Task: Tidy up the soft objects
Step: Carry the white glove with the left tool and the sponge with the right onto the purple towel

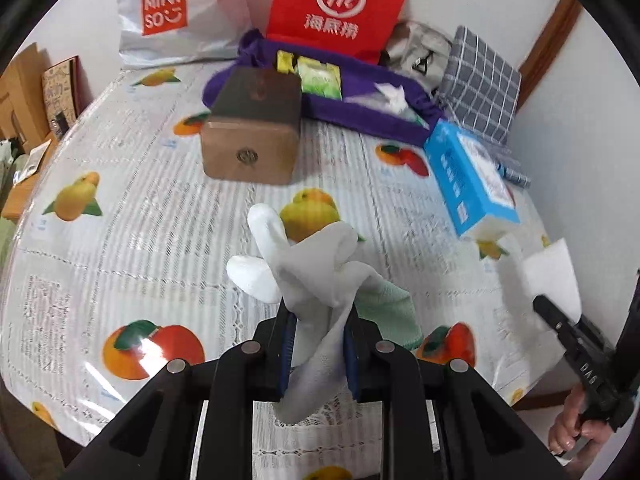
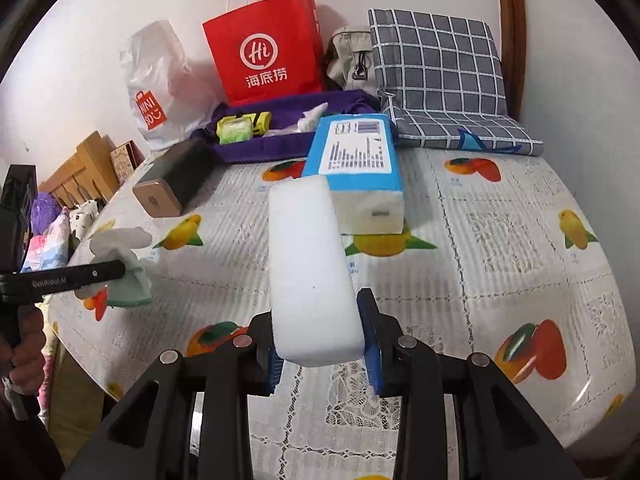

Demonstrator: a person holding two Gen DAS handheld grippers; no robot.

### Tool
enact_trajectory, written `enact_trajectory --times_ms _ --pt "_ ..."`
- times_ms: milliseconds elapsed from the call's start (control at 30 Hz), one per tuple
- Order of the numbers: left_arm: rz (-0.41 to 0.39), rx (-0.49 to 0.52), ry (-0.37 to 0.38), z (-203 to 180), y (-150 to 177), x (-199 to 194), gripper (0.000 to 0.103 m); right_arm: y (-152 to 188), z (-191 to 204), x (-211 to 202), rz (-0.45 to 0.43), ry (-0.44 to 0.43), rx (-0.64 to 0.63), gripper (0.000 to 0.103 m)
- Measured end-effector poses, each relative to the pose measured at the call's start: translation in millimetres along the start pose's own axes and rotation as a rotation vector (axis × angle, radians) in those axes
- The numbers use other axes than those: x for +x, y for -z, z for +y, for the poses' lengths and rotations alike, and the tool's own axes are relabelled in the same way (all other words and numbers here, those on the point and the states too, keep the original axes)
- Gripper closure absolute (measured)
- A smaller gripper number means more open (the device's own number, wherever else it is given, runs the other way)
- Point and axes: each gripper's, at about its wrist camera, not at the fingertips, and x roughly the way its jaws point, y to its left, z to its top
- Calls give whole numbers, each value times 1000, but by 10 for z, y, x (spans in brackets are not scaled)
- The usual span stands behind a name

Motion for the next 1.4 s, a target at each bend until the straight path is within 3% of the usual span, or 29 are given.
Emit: enact_trajectory --times_ms 233,600,1400 --pt "-65 -1 12 -65 -198 -339 83 -239 -32 -99 -6 15 2 70" --pt "-154 10 5 -142 -568 -692 83 -674 29 -152 -32 -34 -19 69" --pt "-233 8 -29 -197 -1265 -748 83 -1539 212 -164 -130 -30 -90 69"
